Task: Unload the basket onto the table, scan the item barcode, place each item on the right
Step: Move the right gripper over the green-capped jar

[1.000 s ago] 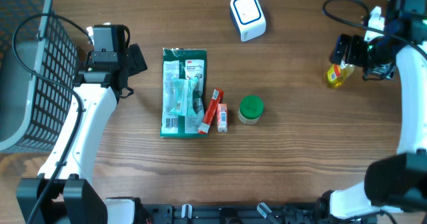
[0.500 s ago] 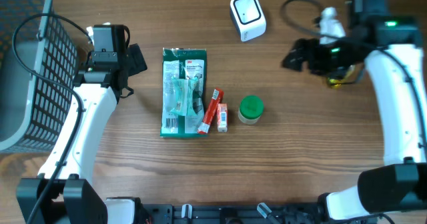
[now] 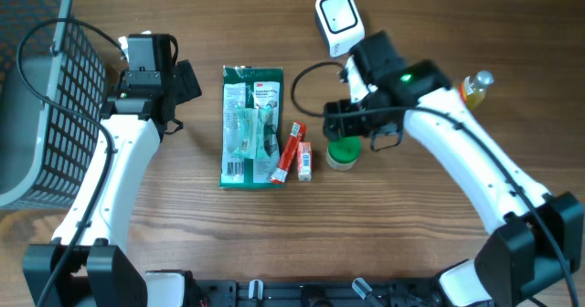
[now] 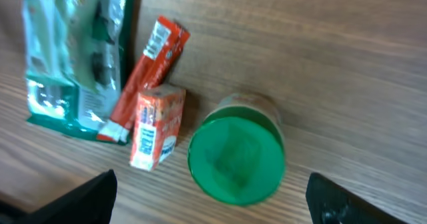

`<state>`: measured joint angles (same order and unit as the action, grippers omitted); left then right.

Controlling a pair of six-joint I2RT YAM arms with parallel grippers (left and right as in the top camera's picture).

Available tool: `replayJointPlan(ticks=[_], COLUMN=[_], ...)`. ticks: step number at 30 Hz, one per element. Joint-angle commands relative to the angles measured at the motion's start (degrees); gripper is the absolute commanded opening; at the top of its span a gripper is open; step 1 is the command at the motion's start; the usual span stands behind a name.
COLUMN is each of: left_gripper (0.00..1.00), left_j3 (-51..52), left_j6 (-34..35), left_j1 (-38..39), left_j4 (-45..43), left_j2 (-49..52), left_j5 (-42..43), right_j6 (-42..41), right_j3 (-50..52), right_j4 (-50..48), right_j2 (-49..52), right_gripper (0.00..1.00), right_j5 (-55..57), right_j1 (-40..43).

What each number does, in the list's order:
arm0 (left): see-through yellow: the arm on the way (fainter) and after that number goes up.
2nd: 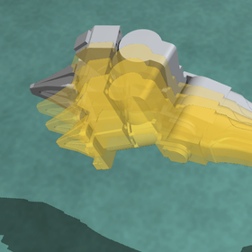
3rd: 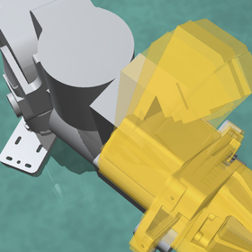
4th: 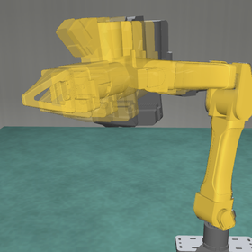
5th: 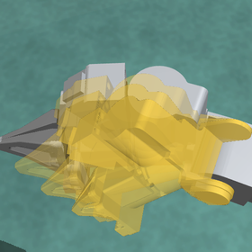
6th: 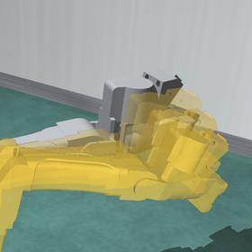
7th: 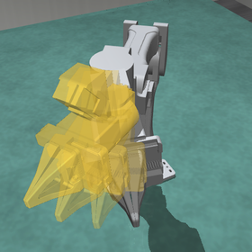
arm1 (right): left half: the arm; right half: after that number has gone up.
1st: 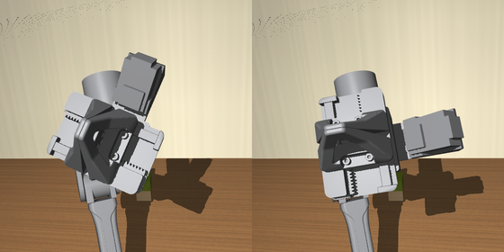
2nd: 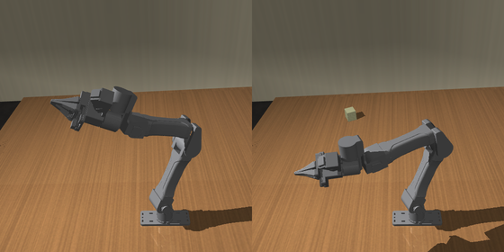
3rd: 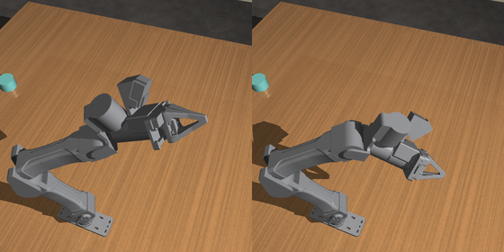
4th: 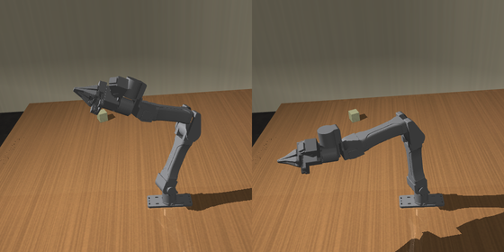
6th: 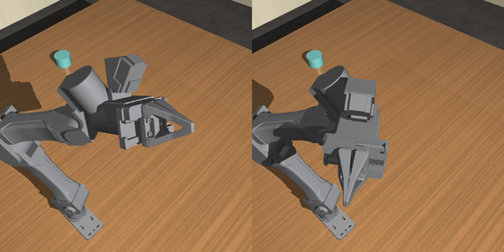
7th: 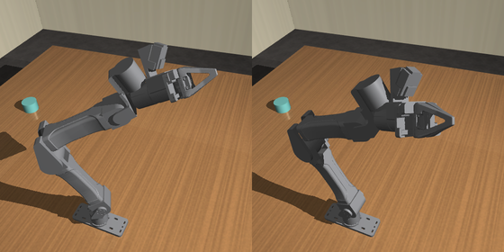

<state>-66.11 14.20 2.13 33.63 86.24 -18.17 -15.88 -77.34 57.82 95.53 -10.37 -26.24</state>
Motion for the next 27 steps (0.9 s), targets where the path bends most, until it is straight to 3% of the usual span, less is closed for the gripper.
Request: replayJointPlan(ticks=[1,22,27], left_gripper=[1.0,1.0,1.0], left_j3=[-0.61,-0.61,-0.61], left_j6=[-0.5,-0.5,-0.5], left_j1=[-0.28,-0.28,-0.28], left_j4=[0.0,0.0,0.0], left_j2=[-0.04,-0.04,-0.04], left_j5=[-0.52,-0.52,-0.52], right_j6=[-1.07,-0.7,-0.68], right_j3=[3.87,9.97,10.25], right_j4=[-2.54,-8.94,-9.66], right_j2=[-0.04,2.32,2.51], right_gripper=[0.91,0.91,0.88], right_j5=[2.27,4.57,4.59], right_j1=[-1.33,-1.57,-1.55])
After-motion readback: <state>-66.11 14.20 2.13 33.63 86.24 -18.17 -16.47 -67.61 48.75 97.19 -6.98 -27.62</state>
